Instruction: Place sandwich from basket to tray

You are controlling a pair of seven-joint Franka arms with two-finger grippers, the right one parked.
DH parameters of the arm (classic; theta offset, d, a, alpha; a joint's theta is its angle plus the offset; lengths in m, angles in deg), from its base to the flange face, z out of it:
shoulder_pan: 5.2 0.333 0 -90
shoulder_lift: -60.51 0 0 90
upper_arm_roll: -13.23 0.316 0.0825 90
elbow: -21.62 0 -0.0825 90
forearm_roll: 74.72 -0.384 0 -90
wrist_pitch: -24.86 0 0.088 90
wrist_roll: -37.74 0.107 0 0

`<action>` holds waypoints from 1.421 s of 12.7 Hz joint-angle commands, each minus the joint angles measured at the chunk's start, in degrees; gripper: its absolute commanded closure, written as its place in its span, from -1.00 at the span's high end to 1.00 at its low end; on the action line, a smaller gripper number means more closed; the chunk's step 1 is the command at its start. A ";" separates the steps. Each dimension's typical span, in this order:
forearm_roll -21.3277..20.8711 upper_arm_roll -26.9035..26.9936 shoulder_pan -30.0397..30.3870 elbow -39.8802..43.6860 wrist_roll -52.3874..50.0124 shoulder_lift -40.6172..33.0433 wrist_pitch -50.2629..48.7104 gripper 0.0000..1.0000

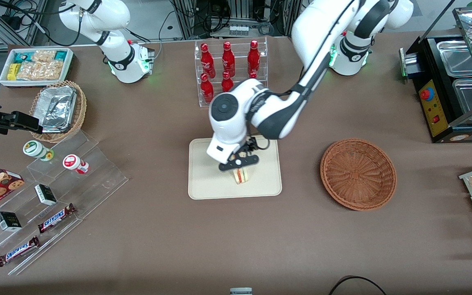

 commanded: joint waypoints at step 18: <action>9.03 13.17 6.33 -16.50 22.82 -20.66 -7.02 1.00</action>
